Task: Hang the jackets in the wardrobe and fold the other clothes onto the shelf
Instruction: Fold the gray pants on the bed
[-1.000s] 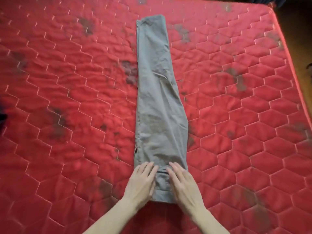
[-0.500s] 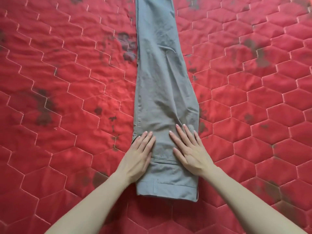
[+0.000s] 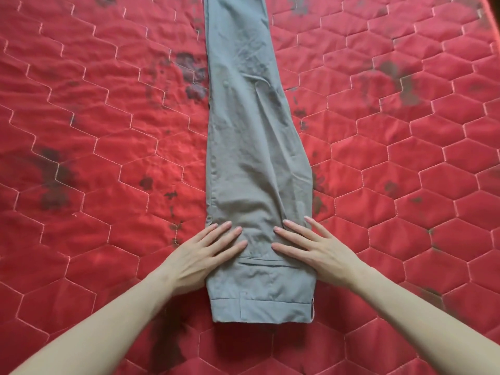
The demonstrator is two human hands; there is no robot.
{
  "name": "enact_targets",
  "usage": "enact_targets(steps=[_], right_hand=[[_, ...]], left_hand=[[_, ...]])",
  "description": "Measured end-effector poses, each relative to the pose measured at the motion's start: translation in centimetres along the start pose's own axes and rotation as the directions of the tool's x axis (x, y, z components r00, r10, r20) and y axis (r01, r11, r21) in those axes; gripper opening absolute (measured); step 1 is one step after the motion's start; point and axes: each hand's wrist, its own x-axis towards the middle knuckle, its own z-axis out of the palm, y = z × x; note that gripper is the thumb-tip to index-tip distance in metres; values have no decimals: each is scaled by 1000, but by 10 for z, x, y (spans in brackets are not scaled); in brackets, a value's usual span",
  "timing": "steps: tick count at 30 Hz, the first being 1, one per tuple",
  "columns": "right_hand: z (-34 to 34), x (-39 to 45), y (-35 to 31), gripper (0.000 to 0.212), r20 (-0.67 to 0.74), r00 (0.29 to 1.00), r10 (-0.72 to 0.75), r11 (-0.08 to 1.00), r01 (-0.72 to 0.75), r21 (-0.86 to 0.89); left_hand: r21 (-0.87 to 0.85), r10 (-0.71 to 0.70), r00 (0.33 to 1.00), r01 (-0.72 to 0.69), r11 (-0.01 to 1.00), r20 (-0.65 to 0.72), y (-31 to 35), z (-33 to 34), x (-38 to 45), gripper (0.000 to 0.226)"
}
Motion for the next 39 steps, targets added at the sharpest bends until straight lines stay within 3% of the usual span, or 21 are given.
enact_targets(steps=[5,9,13,15,17,19,20,23,30,34,35,37,38,39], right_hand=[[-21,-6,-19,76,-106,992,64,975,-40,217],[-39,-17,-31,60,-174,983,62,947,-3,321],[-52,-35,-45,50,-219,964,151,835,-6,550],[-59,-42,-53,51,-203,906,371,658,-102,746],[-66,-43,-62,38,-129,824,552,433,-151,889],[-76,-36,-71,12,-50,738,673,264,-176,948],[-78,-31,-72,10,-16,689,725,217,-206,954],[-75,-11,-68,32,35,544,839,129,-260,957],[-52,37,-36,38,36,402,915,113,-341,933],[-41,59,-13,42,85,312,946,104,-546,832],[-38,61,-11,43,144,280,949,63,-615,786],[-34,63,-10,37,221,205,954,-16,-700,714],[-36,63,-12,29,189,169,967,-15,-707,707],[-38,62,-16,23,77,159,984,55,-692,720]], left_hand=[[-105,-45,994,55,993,101,11,-8,-7,91],[-287,-77,997,67,955,-22,29,-20,-19,76],[-754,-342,939,206,624,-27,51,-47,-45,54],[-864,-449,893,230,449,5,59,-58,-52,51],[-913,-586,810,219,345,-27,64,-67,-50,42],[-931,-690,723,242,272,-13,64,-74,-42,31],[-931,-724,690,272,242,14,65,-75,-37,22],[-933,-777,625,316,170,70,63,-73,-17,18],[-889,-850,518,430,158,100,42,-60,25,16],[-852,-893,435,506,138,113,18,-58,54,24],[-817,-905,390,570,90,172,12,-54,60,29],[-697,-928,215,714,-64,305,4,-48,65,33],[-646,-945,132,757,-99,298,5,-48,64,30],[-630,-975,111,776,-36,192,8,-51,63,27]])
